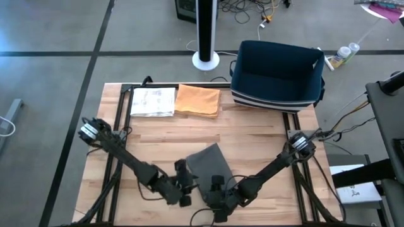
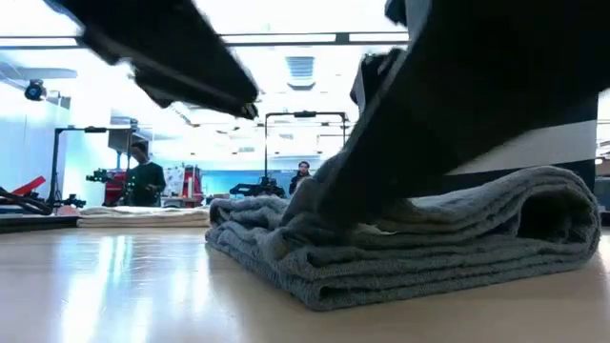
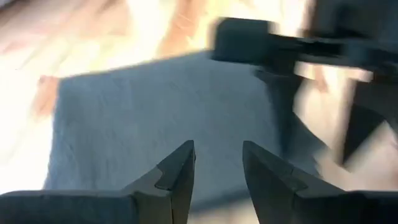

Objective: Fold towel
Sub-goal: Fold the black towel

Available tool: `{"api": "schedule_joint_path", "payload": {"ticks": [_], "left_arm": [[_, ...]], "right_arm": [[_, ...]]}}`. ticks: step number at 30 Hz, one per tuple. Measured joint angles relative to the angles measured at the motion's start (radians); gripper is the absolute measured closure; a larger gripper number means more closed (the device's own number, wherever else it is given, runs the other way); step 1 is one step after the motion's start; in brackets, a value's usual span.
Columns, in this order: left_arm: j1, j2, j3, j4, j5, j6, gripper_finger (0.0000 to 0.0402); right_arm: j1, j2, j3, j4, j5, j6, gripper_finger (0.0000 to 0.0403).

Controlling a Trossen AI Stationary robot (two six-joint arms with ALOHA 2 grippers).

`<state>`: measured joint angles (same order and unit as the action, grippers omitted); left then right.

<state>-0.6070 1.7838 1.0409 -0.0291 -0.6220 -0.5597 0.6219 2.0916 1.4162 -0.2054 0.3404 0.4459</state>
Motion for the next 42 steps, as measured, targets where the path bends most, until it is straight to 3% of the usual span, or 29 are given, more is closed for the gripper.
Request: {"api": "schedule_joint_path", "payload": {"ticks": [3, 6, 12, 17, 22, 28, 30, 38, 42], "left_arm": [[0.049, 0.034, -0.061, 0.156, 0.017, 0.027, 0.0280], [0.065, 0.065, -0.113, 0.181, 0.052, 0.017, 0.0287], [0.066, 0.072, -0.224, 0.197, 0.055, -0.088, 0.0295], [0.066, 0.070, -0.291, 0.294, 0.040, -0.116, 0.0288], [0.066, 0.070, -0.320, 0.344, 0.044, -0.112, 0.0282], [0.065, 0.070, -0.332, 0.346, 0.065, -0.098, 0.0289], [0.065, 0.070, -0.334, 0.344, 0.071, -0.088, 0.0293], [0.066, 0.070, -0.335, 0.343, 0.088, -0.086, 0.0300], [0.066, 0.071, -0.335, 0.343, 0.098, -0.085, 0.0293]], "right_arm": [[0.004, -0.008, 0.009, -0.003, 0.000, -0.002, 0.0168], [0.017, -0.035, 0.017, -0.063, 0.010, 0.002, 0.0159], [0.086, -0.184, -0.015, -0.130, 0.251, 0.012, 0.0152], [0.072, -0.200, -0.099, -0.112, 0.289, 0.060, 0.0162], [0.033, -0.147, -0.210, 0.040, 0.288, 0.075, 0.0173], [0.013, -0.104, -0.424, 0.612, 0.282, 0.044, 0.0184], [0.012, -0.090, -0.484, 0.714, 0.260, 0.051, 0.0188], [0.043, -0.265, -0.570, 0.762, 0.353, -0.073, 0.0197], [0.050, -0.291, -0.648, 0.721, 0.385, -0.016, 0.0198]]}}
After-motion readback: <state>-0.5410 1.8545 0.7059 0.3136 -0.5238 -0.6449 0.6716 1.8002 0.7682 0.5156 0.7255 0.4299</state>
